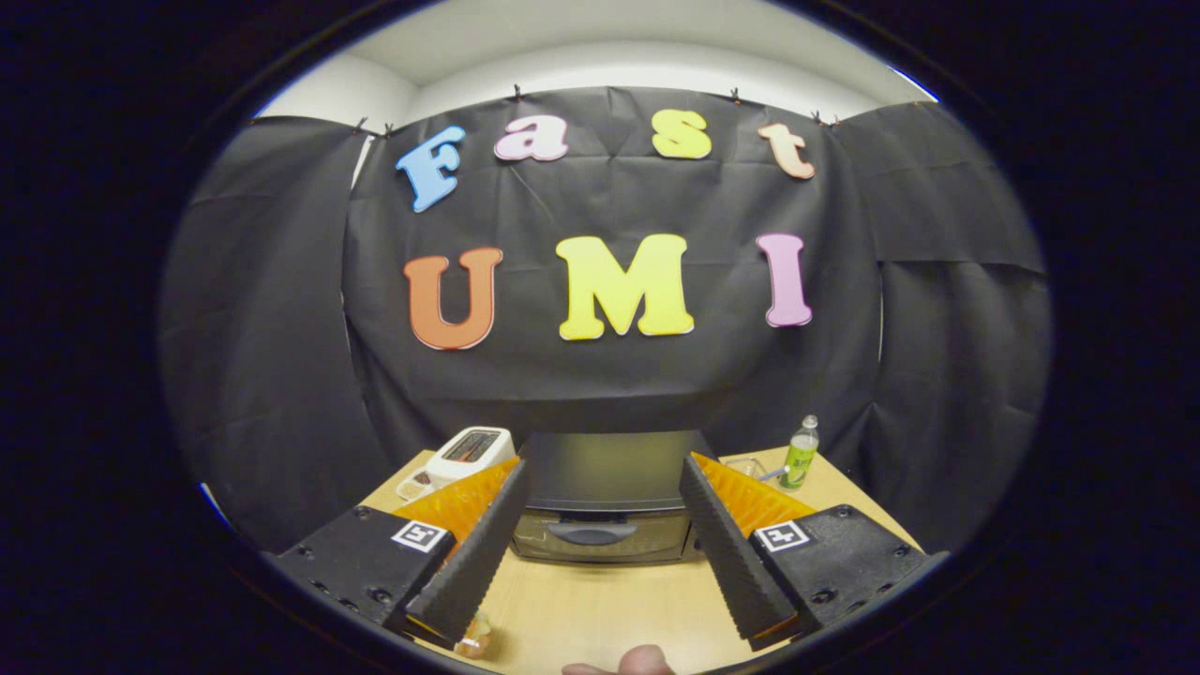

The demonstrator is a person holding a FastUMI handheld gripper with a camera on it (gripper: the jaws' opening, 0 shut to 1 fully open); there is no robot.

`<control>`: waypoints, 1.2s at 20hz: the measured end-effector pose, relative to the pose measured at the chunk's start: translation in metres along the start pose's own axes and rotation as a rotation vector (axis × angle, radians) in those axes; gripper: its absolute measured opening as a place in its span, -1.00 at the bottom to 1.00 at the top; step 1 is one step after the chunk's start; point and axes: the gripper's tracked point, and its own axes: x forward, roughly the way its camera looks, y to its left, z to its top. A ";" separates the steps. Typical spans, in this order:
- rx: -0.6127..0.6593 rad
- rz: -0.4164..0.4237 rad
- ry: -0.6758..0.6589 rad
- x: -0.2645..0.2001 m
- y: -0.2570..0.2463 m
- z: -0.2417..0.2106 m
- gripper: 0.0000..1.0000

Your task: Open the toaster oven, put the food inside, and close the toaster oven door.

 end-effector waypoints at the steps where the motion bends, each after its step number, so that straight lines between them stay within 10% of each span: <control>1: 0.000 0.005 0.013 0.016 0.000 -0.008 1.00; 10: -0.002 0.004 0.197 0.134 -0.010 -0.104 1.00; 24: -0.033 0.034 0.245 0.141 -0.005 -0.153 1.00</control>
